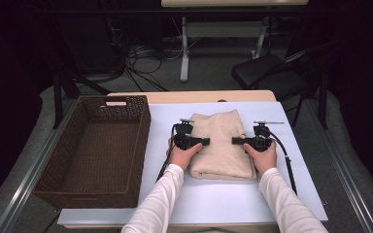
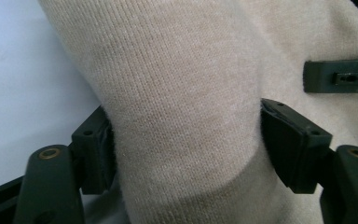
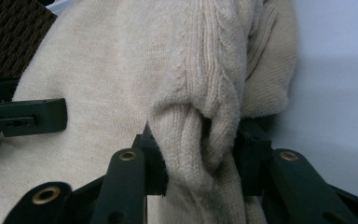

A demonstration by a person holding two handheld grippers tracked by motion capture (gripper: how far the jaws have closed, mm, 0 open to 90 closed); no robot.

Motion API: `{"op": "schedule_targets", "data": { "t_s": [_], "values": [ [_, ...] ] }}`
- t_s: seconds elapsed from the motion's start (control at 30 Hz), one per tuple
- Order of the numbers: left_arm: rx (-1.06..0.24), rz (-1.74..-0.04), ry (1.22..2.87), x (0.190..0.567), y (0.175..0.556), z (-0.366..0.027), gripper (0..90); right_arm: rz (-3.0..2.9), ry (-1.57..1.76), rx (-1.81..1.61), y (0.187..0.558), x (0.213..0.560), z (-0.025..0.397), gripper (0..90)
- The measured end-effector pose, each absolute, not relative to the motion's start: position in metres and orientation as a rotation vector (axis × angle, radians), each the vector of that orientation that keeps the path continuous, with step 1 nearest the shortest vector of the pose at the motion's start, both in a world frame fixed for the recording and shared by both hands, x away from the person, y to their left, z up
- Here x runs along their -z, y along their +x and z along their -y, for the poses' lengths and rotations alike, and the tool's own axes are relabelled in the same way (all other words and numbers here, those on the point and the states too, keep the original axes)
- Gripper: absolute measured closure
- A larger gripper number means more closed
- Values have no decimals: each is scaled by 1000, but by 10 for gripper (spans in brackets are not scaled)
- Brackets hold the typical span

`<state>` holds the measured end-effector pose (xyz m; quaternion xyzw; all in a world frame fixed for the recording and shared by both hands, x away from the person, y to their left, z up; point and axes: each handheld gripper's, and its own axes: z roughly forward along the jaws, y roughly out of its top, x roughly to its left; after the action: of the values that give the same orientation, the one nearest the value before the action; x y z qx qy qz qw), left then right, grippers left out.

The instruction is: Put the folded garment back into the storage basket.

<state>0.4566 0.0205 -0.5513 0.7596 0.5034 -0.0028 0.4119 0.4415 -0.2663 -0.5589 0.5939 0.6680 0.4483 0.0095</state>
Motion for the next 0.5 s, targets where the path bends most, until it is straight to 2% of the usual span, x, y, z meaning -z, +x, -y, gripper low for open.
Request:
{"op": "schedule_targets", "data": {
  "t_s": [0.2,0.5],
  "values": [
    [21,-1269,1889,551,455,-22,337,-2088,1846,-1408,440,558,265,666],
    [19,-1275,1878,551,455,-22,344,-2078,1866,-1418,441,558,266,679]
  ]
}}
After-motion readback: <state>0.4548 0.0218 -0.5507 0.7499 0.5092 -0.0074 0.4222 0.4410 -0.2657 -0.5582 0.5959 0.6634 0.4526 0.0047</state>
